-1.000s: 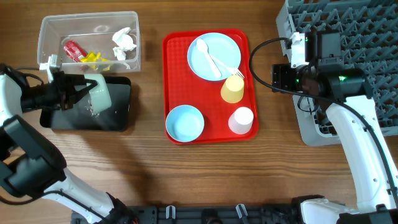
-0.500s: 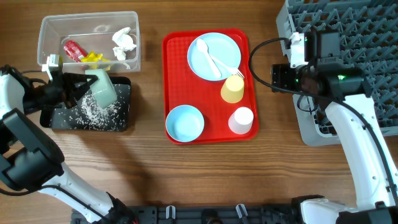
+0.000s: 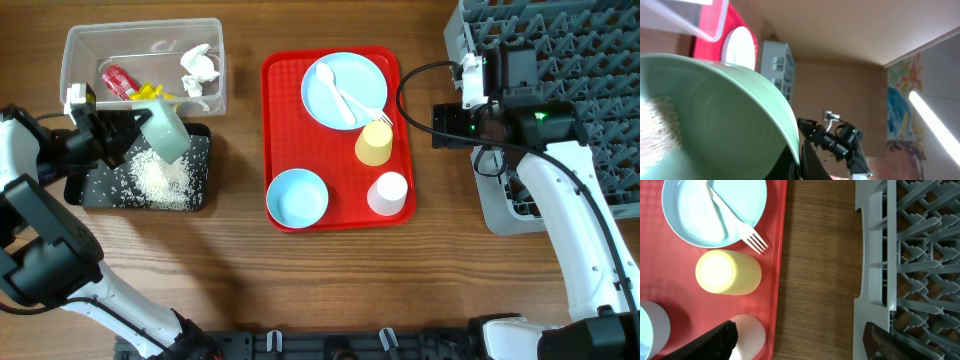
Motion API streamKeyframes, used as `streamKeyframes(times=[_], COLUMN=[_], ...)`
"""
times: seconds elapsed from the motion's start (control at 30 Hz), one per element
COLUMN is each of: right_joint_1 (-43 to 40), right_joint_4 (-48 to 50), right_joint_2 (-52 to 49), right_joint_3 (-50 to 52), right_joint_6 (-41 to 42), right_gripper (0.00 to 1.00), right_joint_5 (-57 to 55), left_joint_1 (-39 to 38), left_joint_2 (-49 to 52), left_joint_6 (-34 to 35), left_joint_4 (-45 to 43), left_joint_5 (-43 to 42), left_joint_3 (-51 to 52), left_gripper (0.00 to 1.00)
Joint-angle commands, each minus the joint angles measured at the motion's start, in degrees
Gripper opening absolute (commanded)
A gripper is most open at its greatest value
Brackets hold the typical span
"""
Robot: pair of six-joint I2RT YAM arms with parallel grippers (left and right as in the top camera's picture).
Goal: Sort waste into correct bins and load items into the dishwasher rack
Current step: 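Tilt the green bowl with the left gripper to pour rice onto the black tray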
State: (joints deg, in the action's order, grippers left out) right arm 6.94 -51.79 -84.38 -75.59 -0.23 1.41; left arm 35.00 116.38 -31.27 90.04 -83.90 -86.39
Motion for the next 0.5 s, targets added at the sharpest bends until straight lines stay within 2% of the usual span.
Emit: streamKeyframes(times=[0.0,0.13,0.47], right_joint_1=[-0.2,-0.2,-0.2], right_joint_4=[0.1,0.1,-0.2], right_joint_2=[-0.7,-0.7,-0.7], right_joint_3=[-0.8,-0.8,-0.8], right_joint_6=[0.4,0.4,0.4], right_gripper=[0.87,0.90,0.92], right_joint_5=[0.1,0.1,0.1], left_joint_1=[0.2,0.2,0.2], left_joint_2=[0.6,0.6,0.6], left_joint_6=[-1.3,-1.3,-1.8], left_joint_4=[0.0,3.0,3.0], left_joint_5=[-4.6,-6.5,-6.4], left_joint_3=[0.2,0.2,0.2], left_gripper=[0.04,0.04,0.04])
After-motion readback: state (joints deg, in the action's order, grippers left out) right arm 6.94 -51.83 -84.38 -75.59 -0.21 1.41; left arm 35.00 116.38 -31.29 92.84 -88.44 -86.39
